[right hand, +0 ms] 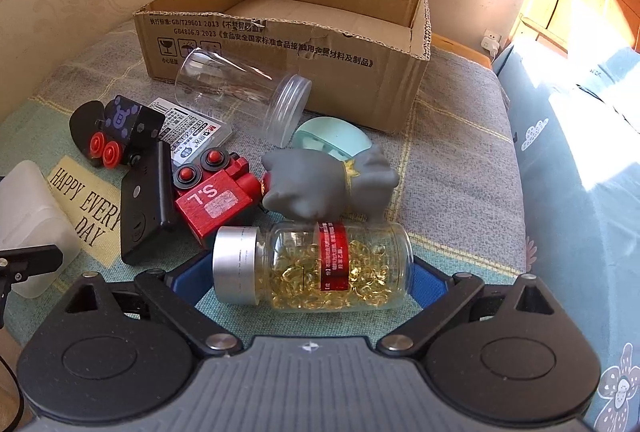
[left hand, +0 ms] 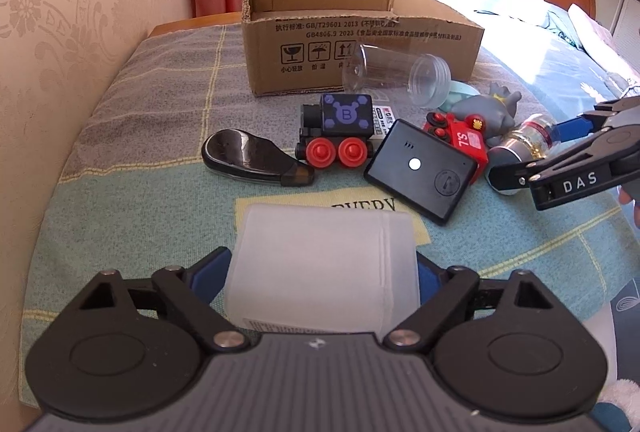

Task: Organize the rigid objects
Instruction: 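Close the left tool on the white bottle while the right tool closes on the capsule jar, then carry the white bottle into the box and open the left tool while the right tool holds the jar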

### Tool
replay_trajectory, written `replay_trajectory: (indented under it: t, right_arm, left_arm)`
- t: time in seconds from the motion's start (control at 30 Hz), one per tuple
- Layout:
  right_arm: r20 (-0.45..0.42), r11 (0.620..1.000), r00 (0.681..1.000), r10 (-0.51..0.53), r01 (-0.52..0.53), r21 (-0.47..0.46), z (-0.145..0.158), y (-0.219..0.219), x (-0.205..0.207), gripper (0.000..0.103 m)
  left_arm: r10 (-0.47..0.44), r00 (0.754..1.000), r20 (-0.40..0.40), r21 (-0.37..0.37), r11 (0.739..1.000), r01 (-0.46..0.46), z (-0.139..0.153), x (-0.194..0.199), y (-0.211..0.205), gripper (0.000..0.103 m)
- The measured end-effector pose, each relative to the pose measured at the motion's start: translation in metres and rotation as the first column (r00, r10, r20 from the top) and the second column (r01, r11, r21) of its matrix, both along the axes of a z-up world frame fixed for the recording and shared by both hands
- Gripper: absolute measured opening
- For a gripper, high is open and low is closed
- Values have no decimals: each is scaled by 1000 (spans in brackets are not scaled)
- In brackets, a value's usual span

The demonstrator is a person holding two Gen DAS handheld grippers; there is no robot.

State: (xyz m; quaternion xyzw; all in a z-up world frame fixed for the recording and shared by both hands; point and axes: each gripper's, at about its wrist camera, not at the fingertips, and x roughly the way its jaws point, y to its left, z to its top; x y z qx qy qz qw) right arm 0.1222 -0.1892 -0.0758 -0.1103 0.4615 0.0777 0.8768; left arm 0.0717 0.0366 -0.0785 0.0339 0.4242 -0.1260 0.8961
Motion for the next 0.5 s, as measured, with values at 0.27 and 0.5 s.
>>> replay_trajectory:
  t: [0.27,0.5]
  right_arm:
    - [-38,1000,999,5,-5,4,2,-1,-1,97]
    - [-65,999,997,33,-33,-2,12,-3,-6,97]
  left_arm:
    - [-37,999,-9,17,999,37,5,5,-1,84]
    - [-45,999,1,18,999,45,18,10,3,83]
